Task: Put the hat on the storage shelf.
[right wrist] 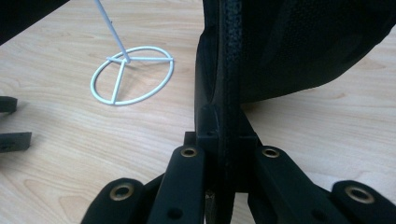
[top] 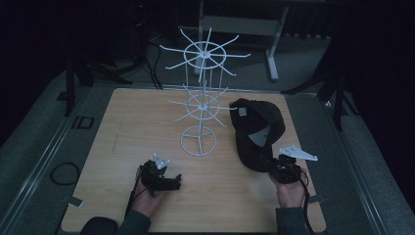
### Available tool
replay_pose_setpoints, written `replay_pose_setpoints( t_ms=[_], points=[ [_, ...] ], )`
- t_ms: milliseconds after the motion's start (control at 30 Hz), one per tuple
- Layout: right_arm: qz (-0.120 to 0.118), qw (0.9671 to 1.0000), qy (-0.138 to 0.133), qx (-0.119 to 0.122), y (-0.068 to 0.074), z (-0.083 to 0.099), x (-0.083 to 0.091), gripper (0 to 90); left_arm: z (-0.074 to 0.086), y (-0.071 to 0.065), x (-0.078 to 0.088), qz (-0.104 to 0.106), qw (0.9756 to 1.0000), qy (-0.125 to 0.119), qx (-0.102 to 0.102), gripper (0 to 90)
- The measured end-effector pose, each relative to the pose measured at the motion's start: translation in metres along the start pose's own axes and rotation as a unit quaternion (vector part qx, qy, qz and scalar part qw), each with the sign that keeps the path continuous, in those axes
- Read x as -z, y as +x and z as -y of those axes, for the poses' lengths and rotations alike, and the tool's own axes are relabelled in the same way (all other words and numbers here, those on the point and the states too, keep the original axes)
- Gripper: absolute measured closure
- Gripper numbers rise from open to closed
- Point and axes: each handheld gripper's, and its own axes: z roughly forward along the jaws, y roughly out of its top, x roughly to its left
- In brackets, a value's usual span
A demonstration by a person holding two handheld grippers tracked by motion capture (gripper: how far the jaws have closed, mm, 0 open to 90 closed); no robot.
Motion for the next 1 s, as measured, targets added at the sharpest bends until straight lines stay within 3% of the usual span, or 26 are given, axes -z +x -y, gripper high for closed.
replay_pose_setpoints(
  t_ms=[500,1000],
  points=[
    [0.025,0.9992,-0.026,0.017,0.008,-0.017,0.004,86.6,0.0,0.0,0.0,0.0,1.0,-0.001,0.0,0.2],
    [0.035,0.9977,-0.05,0.031,0.013,-0.032,0.013,86.6,0.0,0.0,0.0,0.0,1.0,0.0,-0.001,0.1]
  ],
)
